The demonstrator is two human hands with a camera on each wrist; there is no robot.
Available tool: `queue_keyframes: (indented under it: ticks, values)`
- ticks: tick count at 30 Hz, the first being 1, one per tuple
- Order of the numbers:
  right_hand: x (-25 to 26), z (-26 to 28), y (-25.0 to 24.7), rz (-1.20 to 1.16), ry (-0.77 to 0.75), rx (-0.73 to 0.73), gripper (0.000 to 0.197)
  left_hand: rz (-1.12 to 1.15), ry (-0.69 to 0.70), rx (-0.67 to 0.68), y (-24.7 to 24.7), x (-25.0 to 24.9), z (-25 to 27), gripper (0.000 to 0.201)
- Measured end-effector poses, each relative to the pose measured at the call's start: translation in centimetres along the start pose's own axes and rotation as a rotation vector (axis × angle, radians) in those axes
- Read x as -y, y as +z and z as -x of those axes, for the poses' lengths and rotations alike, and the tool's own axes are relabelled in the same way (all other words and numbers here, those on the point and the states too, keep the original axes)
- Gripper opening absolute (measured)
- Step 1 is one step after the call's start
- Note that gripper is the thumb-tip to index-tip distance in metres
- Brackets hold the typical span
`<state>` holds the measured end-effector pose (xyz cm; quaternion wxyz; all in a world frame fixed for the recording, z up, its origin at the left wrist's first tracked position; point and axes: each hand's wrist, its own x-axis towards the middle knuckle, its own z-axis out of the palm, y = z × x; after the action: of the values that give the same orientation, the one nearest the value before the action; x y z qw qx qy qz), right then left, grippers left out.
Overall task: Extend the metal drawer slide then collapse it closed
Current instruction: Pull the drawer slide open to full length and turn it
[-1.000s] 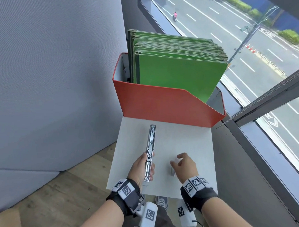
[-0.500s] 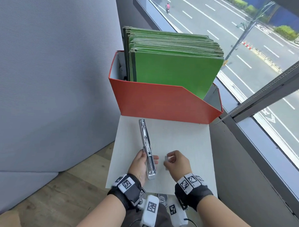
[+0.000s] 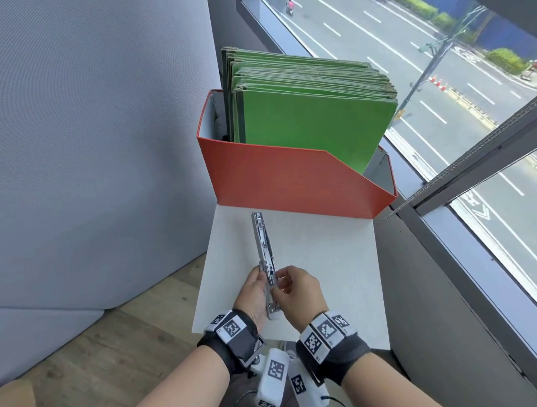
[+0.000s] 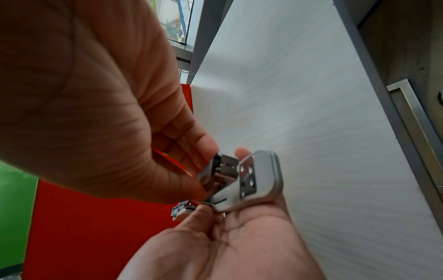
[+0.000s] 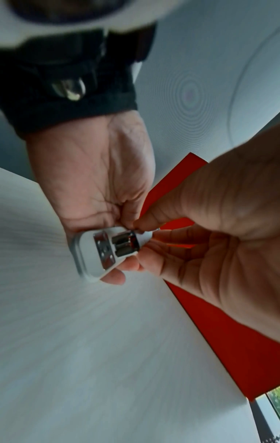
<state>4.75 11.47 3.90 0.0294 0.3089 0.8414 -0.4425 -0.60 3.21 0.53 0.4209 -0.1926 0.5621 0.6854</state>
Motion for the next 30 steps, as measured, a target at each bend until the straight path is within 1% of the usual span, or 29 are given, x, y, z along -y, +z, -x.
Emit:
queue_keyframes:
  ticks: [7,13,15,18,20,24,27,30]
  values:
    - [-0.4,0.5,0.6,0.061,-0.101,-0.019,0.019,0.040,0.002,0.005,-0.3,0.0,0.0,0.031]
    - [-0.9,2.0,0.8,0.162,-0.235,0.023,0.020,0.045,-0.031,0.015,-0.6,-0.1,0.6,0.030]
    - [-0.9,2.2,0.4,0.123,-0.236,0.041,0.017,0.072,-0.047,0.030,-0.8,-0.2,0.6,0.030]
    - [-0.8,0.7,-1.3,-0.044,-0.106,-0.017,0.016,0.089,-0.086,0.083,-1.0,-0.1,0.7,0.032]
    - [-0.9,-1.2,-2.5,-0.146,0.013,-0.038,0.022,0.036,-0.099,0.110,-1.0,0.2,1.0,0.035]
    - [-1.4,-5.7,-3.6,-0.386,0.216,0.032,0.034,-0.019,-0.102,0.180,-0.6,1.1,2.2,0.037]
    - [-1.3,-8.3,-4.2,-0.552,0.290,0.034,0.034,-0.033,-0.128,0.221,-0.2,1.4,2.9,0.036]
    - [-1.3,-9.4,-5.0,-0.582,0.294,0.032,0.029,-0.039,-0.147,0.248,-0.2,1.9,3.3,0.036]
